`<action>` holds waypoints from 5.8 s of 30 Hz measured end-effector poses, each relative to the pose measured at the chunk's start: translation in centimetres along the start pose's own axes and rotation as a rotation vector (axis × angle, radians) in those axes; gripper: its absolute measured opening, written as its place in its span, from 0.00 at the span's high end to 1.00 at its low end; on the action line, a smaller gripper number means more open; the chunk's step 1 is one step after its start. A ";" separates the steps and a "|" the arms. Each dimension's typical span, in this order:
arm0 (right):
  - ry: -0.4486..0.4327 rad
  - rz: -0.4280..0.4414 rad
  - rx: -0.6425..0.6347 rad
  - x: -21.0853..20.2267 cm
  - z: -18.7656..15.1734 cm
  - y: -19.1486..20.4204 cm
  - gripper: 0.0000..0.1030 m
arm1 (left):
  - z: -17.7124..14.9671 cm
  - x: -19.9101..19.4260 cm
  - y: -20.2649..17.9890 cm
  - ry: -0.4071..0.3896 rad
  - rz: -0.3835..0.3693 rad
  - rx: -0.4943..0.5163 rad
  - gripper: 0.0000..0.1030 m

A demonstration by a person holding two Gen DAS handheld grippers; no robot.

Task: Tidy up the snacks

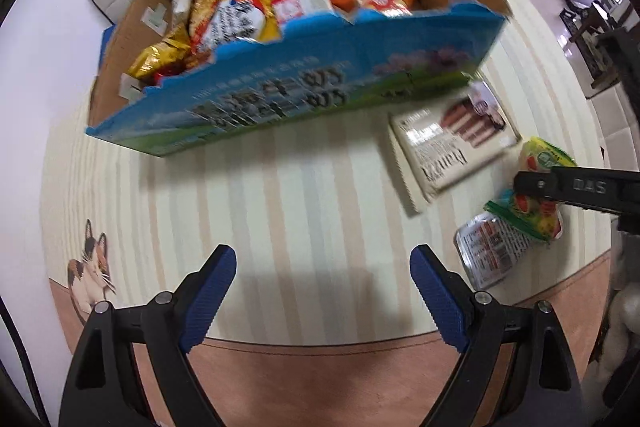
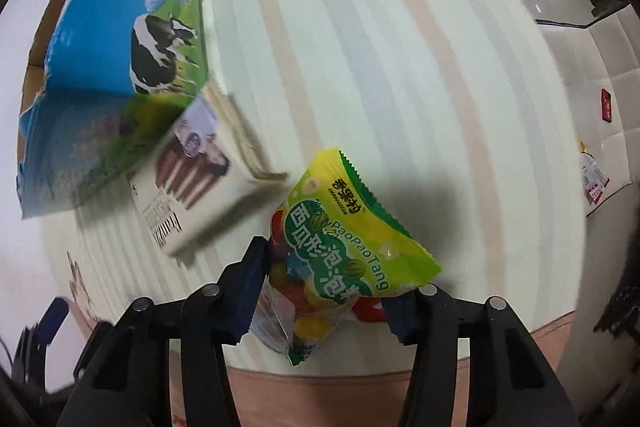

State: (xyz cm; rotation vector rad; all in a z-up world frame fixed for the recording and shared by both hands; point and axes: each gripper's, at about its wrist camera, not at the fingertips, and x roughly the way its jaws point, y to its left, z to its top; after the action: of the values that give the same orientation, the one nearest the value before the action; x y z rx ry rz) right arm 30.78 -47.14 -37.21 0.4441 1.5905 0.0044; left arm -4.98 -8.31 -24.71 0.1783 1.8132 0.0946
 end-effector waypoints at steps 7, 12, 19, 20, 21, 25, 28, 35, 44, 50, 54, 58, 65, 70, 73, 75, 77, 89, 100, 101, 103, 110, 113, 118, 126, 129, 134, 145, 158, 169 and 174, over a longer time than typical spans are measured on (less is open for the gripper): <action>-0.029 0.052 0.060 -3.4 -3.3 -5.3 0.50 | 0.7 0.5 -6.4 0.016 -0.104 0.200 0.14; -0.029 0.071 0.161 -3.7 -5.2 -10.1 0.50 | 2.1 2.3 -13.1 0.073 -0.162 0.408 0.14; -0.026 0.098 0.249 -3.3 -7.0 -13.3 0.50 | 2.6 5.9 -19.6 0.199 -0.188 0.599 0.15; -0.026 0.105 0.256 -3.3 -6.8 -13.5 0.50 | 2.4 6.2 -20.1 0.208 -0.190 0.614 0.20; -0.028 0.108 0.261 -3.3 -6.9 -13.7 0.51 | 2.2 6.3 -20.4 0.203 -0.179 0.629 0.25; -0.046 0.116 0.268 -3.6 -7.1 -13.7 0.51 | 1.3 5.6 -19.9 0.180 -0.185 0.621 0.54; -0.054 0.119 0.262 -3.8 -7.2 -13.4 0.51 | 1.0 5.5 -18.7 0.201 -0.216 0.556 0.61; -0.064 0.140 0.223 -4.4 -7.5 -11.5 0.52 | 0.0 5.0 -14.8 0.227 -0.288 0.344 0.83; -0.066 0.123 0.159 -4.4 -7.3 -8.2 0.53 | -0.5 7.2 -9.5 0.332 -0.387 0.113 0.76; -0.064 0.122 0.164 -4.2 -7.6 -7.8 0.53 | 1.1 8.2 -9.0 0.355 -0.413 0.083 0.47; -0.069 0.121 0.182 -4.5 -8.1 -8.4 0.53 | 1.7 8.3 -10.3 0.356 -0.390 0.100 0.42; -0.076 0.112 0.212 -4.6 -8.4 -9.3 0.53 | 2.2 8.6 -12.9 0.374 -0.353 0.108 0.31; -0.081 0.109 0.245 -4.4 -8.9 -10.4 0.53 | 0.9 6.7 -17.3 0.257 -0.203 0.253 0.61; -0.087 0.119 0.245 -4.4 -9.1 -10.3 0.54 | 0.3 5.8 -18.5 0.254 -0.212 0.251 0.69; -0.093 0.129 0.233 -4.7 -9.1 -9.9 0.54 | 0.1 4.5 -16.9 0.252 -0.243 0.230 0.70; -0.097 0.131 0.217 -5.0 -8.9 -9.4 0.54 | -0.3 3.9 -15.1 0.250 -0.258 0.214 0.72; -0.098 0.139 0.208 -5.1 -8.7 -9.0 0.54 | -0.4 3.6 -14.3 0.249 -0.275 0.199 0.88; -0.078 0.132 0.155 -4.4 -7.8 -6.5 0.55 | -2.1 5.8 -7.3 0.364 -0.371 0.115 0.67; -0.099 0.131 0.195 -5.2 -8.3 -7.9 0.59 | 0.3 7.1 -10.5 0.361 -0.298 0.137 0.05; -0.103 0.133 0.200 -5.3 -8.4 -8.0 0.59 | 0.3 7.5 -10.9 0.388 -0.291 0.173 0.05; -0.106 0.133 0.205 -5.3 -8.4 -8.2 0.60 | 0.2 7.3 -11.7 0.386 -0.242 0.214 0.07; -0.116 0.144 0.203 -5.3 -8.4 -8.4 0.61 | -1.8 3.2 -10.4 0.313 -0.234 0.219 0.63; -0.120 0.149 0.191 -5.3 -8.6 -8.1 0.66 | -2.0 2.7 -9.8 0.311 -0.236 0.213 0.64; -0.128 0.159 0.158 -5.7 -9.1 -7.2 0.71 | -3.3 1.2 -7.8 0.297 -0.263 0.183 0.72; -0.161 0.171 0.078 -7.6 -9.0 -4.6 0.72 | -3.3 -1.9 -3.0 0.275 -0.321 0.137 0.99; -0.155 0.165 0.069 -7.4 -8.7 -4.1 0.72 | -1.4 0.1 -0.7 0.339 -0.377 0.090 0.89; -0.137 0.162 0.092 -6.7 -8.6 -4.4 0.72 | -0.5 3.1 -1.7 0.385 -0.333 0.079 0.61; -0.154 0.164 0.125 -6.9 -8.8 -5.1 0.72 | 0.0 1.0 -4.1 0.299 -0.244 0.169 0.64; -0.184 0.186 0.105 -8.6 -8.9 -4.3 0.72 | -1.9 -3.9 0.3 0.270 -0.309 0.152 0.73; -0.262 0.287 -0.054 -15.2 -6.0 3.3 0.72 | 3.0 -15.4 7.9 0.053 -0.428 0.053 0.90; -0.340 0.295 -0.167 -18.4 -1.5 9.2 0.72 | 8.9 -17.6 9.5 -0.073 -0.411 0.010 0.91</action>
State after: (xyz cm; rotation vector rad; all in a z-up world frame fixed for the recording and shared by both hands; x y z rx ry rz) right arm 31.97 -43.51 -16.97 0.5158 1.1708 0.2715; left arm 8.55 -2.22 -8.60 -0.1830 1.7432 -0.2092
